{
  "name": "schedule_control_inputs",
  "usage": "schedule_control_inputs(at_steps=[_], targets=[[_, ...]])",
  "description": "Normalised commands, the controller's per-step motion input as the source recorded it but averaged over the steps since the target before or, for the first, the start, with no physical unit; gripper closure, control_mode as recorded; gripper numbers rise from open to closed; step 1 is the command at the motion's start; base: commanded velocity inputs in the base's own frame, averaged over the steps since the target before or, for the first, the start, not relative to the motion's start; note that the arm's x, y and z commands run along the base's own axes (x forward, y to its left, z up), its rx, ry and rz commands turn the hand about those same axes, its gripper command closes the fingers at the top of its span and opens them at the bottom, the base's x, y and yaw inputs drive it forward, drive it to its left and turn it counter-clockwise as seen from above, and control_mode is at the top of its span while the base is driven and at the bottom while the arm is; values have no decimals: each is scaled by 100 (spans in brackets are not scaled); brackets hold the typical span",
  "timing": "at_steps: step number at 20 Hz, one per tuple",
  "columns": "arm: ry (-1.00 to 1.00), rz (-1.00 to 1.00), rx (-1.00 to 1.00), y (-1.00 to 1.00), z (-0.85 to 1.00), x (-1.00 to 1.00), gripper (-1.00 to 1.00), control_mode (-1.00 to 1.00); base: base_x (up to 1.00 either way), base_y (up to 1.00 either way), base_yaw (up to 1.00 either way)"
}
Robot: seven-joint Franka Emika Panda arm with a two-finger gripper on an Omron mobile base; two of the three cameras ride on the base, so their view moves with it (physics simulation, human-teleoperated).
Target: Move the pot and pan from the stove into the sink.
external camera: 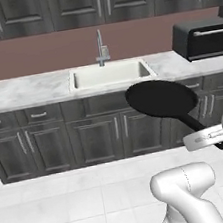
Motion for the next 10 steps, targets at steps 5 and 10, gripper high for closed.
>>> schedule_control_inputs(at_steps=[5, 10], targets=[[0, 0, 0, 0, 0, 0, 100, 100, 94, 17, -7], [0, 0, 0, 0, 0, 0, 100, 100, 92, 17, -7]])
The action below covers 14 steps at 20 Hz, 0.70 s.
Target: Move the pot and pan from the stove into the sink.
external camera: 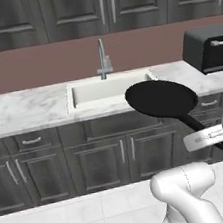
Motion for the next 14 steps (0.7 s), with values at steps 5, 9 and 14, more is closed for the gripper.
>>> schedule_control_inputs(at_steps=[5, 9, 14], targets=[[0, 0, 0, 0, 0, 0, 100, 100, 92, 18, -7], [0, 0, 0, 0, 0, 0, 100, 100, 89, 18, -7], [0, 0, 0, 0, 0, 0, 100, 100, 53, 9, -4]])
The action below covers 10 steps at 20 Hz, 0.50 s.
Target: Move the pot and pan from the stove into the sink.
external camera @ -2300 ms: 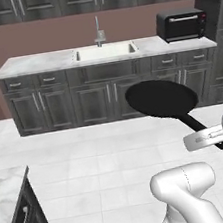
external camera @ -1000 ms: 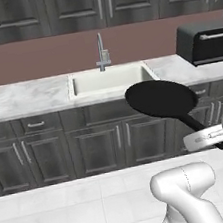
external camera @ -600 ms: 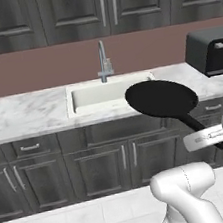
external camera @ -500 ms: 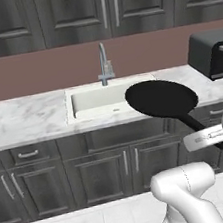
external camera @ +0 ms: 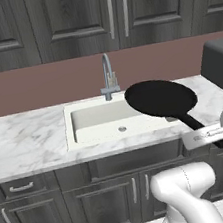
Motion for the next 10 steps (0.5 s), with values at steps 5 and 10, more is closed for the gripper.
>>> schedule_control_inputs(at_steps=[5, 10], targets=[[0, 0, 0, 0, 0, 0, 100, -100, 1, 0, 0], [4, 0, 0, 0, -10, 44, 100, -100, 0, 0, 0]])
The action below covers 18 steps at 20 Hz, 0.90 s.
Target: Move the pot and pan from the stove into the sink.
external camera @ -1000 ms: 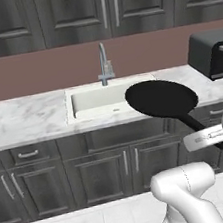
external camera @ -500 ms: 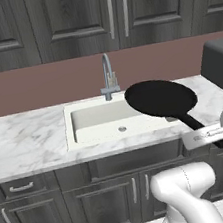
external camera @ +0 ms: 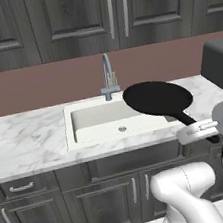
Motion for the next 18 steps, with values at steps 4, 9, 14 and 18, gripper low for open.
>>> schedule_control_inputs(at_steps=[4, 9, 14, 18], targets=[[10, 0, 0, 0, -31, 56, 100, -100, 0, 0, 0], [8, 0, 0, -1, -31, 37, 100, -100, 0, 0, 0], [1, 0, 1, -4, -12, 3, 100, -100, 0, 0, 0], [0, 1, 0, -16, -26, 26, 100, -100, 0, 0, 0]])
